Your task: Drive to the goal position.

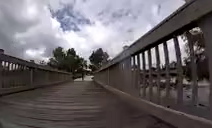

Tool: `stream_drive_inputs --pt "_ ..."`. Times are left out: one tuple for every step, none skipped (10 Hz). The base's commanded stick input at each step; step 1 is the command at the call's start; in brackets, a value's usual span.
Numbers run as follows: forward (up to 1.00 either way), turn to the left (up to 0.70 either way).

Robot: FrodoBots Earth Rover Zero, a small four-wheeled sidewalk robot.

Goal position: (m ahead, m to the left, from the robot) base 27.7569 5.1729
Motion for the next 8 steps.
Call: stream_drive_inputs --pt "0.54 0.01" --pt "0.54 0.01" --pt "0.54 0.01" --pt "0.54 0.01" --pt "0.54 0.01" --pt "0.54 0.01" --pt "0.54 0.01" --pt "0.54 0.01"
